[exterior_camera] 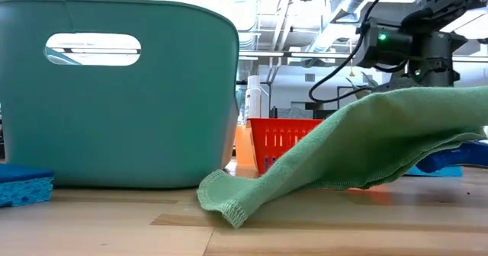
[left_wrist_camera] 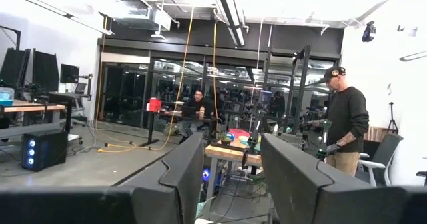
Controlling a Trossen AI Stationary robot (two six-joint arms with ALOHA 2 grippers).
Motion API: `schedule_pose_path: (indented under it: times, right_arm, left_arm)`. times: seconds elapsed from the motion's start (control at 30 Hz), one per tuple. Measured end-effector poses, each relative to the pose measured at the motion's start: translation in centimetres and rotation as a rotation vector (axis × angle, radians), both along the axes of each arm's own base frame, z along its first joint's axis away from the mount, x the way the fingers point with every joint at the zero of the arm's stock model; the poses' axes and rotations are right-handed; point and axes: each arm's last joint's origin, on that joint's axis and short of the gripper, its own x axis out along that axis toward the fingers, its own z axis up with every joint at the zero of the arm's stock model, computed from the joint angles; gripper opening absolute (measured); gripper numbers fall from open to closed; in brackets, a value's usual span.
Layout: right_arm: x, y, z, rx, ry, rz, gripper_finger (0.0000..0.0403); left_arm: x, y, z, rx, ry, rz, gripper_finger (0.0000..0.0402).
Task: Pick & Place Kitchen Items
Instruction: Put the blue sponge into the red bin
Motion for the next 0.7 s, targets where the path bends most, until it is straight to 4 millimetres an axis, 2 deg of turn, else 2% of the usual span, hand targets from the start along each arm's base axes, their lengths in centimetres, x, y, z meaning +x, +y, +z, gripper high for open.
schedule_pose_path:
  times: [0.17,0.37,0.7]
  right_arm:
    - [-0.5,1.2,0.7,0.012,0.004,-0.021,0.0001]
    - [-2.6,2.1,2.5,-0.015,0.009,-0.103,0.0001]
    - [-5.2,3.0,5.3,-0.023,-0.118,-0.27,0.0]
  left_arm:
    - [0.0,0.0,0.0,0.0,0.0,0.0,0.0143]
    - [0.0,0.0,0.0,0.0,0.001,0.0,0.014]
    - [0.0,0.0,0.0,0.0,0.004,0.001,0.014]
